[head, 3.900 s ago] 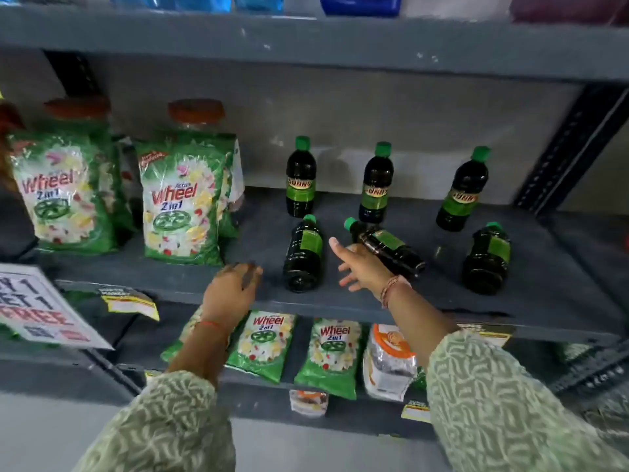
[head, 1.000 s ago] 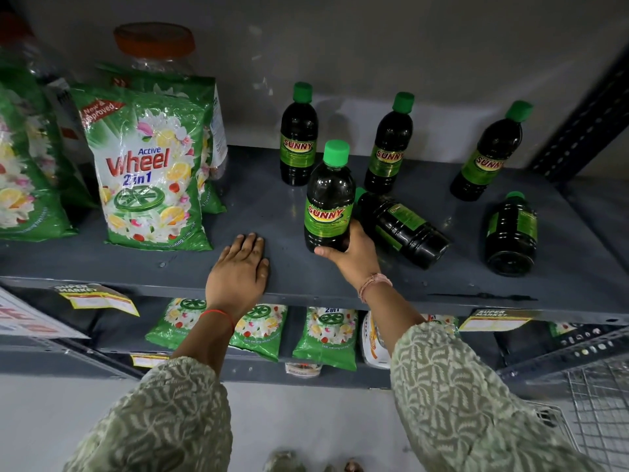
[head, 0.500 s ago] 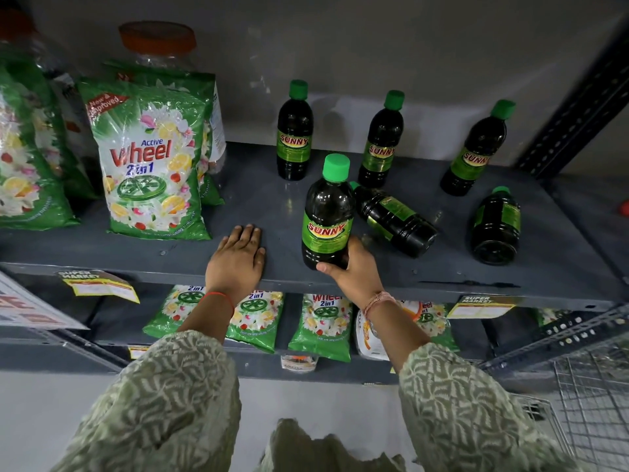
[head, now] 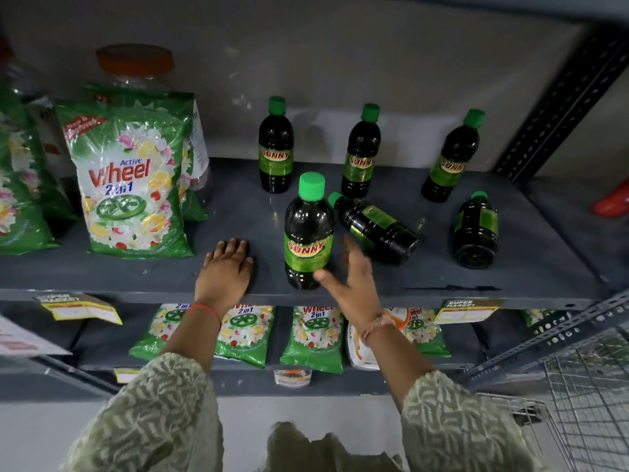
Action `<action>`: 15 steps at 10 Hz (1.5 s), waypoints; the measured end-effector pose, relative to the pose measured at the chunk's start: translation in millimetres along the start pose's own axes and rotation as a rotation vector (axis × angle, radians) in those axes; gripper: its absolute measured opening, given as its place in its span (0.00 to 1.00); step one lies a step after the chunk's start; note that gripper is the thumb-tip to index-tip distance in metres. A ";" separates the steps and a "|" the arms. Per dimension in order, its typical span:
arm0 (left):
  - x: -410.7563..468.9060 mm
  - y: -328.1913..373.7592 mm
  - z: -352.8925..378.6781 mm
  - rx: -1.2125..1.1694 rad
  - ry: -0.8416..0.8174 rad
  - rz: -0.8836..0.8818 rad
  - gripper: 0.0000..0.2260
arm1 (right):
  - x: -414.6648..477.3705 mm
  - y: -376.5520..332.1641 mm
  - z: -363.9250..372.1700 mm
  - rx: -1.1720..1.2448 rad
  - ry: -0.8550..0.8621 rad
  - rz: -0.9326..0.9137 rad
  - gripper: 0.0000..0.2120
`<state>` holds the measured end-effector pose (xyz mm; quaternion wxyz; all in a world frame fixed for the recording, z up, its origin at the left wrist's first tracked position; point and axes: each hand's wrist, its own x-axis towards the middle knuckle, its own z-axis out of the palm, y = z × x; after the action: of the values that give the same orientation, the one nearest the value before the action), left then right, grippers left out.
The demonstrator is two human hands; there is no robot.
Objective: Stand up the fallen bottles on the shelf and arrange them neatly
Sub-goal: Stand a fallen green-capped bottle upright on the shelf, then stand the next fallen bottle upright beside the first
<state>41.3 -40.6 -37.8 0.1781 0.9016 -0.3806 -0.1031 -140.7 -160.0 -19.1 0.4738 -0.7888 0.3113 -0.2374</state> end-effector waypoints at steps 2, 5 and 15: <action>2.0 15.8 12.0 0.066 0.005 0.068 0.25 | 73.0 -17.8 -78.0 -0.775 0.141 -0.029 0.39; 0.4 17.6 17.6 0.102 0.061 0.046 0.29 | 99.8 0.8 -70.2 -0.795 0.077 0.190 0.37; -1.6 19.6 17.1 0.080 0.070 0.027 0.21 | 57.9 38.3 -50.0 0.115 0.207 0.062 0.37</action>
<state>21.9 -56.3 -45.5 0.1567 0.9057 -0.3902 -0.0538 -144.3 -245.1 -26.9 0.4905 -0.7217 0.3687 -0.3204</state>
